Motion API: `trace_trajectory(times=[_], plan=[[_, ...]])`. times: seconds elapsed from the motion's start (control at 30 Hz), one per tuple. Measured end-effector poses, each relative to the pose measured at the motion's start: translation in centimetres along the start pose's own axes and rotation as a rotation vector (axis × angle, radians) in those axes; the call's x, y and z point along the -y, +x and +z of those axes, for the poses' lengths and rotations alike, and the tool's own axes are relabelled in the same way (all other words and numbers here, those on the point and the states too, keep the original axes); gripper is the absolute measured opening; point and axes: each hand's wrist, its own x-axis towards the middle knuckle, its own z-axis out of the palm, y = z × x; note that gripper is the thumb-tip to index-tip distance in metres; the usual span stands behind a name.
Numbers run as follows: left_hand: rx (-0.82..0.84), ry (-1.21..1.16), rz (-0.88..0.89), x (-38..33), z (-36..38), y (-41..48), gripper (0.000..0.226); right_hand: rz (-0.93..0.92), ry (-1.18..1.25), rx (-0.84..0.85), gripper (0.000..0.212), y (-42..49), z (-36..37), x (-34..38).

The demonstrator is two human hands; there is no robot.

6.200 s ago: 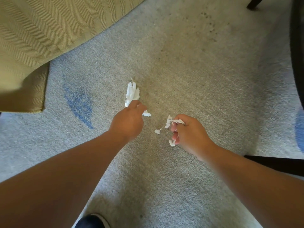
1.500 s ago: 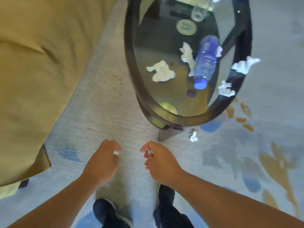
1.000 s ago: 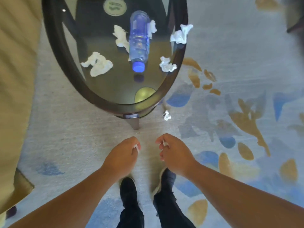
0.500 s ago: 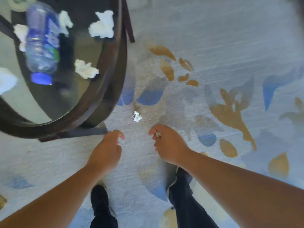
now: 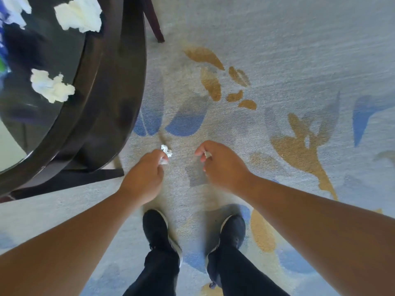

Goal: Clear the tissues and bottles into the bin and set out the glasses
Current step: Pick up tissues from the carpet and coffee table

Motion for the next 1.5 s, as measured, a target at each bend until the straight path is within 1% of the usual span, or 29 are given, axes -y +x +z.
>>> trace_trajectory(times=[0.17,0.3,0.4,0.53,0.67,0.77,0.87,0.93,0.97,1.03,1.1,1.13,1.27,1.37,1.5], plan=[[-0.029,0.044,-0.007,3.8,4.1,4.5,0.021,0.025,-0.046,0.011,0.039,5.0,3.4,-3.6],[-0.093,0.036,-0.020,7.4,7.9,8.6,0.026,0.018,-0.073,-0.017,0.040,9.5,6.3,-7.3],[-0.130,0.077,-0.013,10.3,10.7,11.4,0.026,0.005,-0.081,-0.034,0.039,12.6,8.2,-10.1],[-0.161,0.152,-0.039,14.1,13.9,15.0,0.025,-0.003,-0.115,-0.024,0.038,16.2,10.0,-13.7],[-0.228,0.164,-0.059,17.2,16.2,17.9,0.028,-0.011,-0.180,-0.031,0.040,18.5,11.1,-16.7],[-0.202,0.162,-0.034,18.4,17.4,19.3,0.033,-0.024,-0.193,-0.048,0.040,19.4,11.8,-18.0],[-0.100,0.226,0.015,18.7,18.4,20.0,0.043,-0.028,-0.203,-0.046,0.042,20.0,12.8,-18.3],[-0.089,0.272,0.007,18.7,18.8,20.1,0.049,-0.033,-0.202,-0.047,0.042,20.1,13.1,-18.2],[-0.102,0.276,-0.002,18.7,19.0,20.1,0.046,-0.035,-0.203,-0.046,0.042,20.2,13.1,-18.1],[-0.110,0.263,0.016,18.7,19.2,20.1,0.031,-0.040,-0.203,-0.044,0.042,20.2,13.1,-17.9],[-0.084,0.246,0.050,18.8,19.3,20.1,0.015,-0.045,-0.201,-0.046,0.043,20.3,13.0,-17.6],[-0.070,0.238,0.060,18.8,19.2,20.2,0.012,-0.047,-0.201,-0.048,0.043,20.4,12.9,-17.4],[-0.051,0.203,0.054,18.1,18.4,20.5,0.014,-0.060,-0.210,-0.051,0.040,20.6,12.6,-16.8],[-0.045,0.146,0.049,17.0,17.2,20.2,0.006,-0.054,-0.195,-0.045,0.037,20.4,12.0,-15.7],[-0.095,0.066,0.061,14.3,14.3,18.0,0.018,-0.046,-0.161,-0.038,0.037,18.6,11.0,-13.0]])
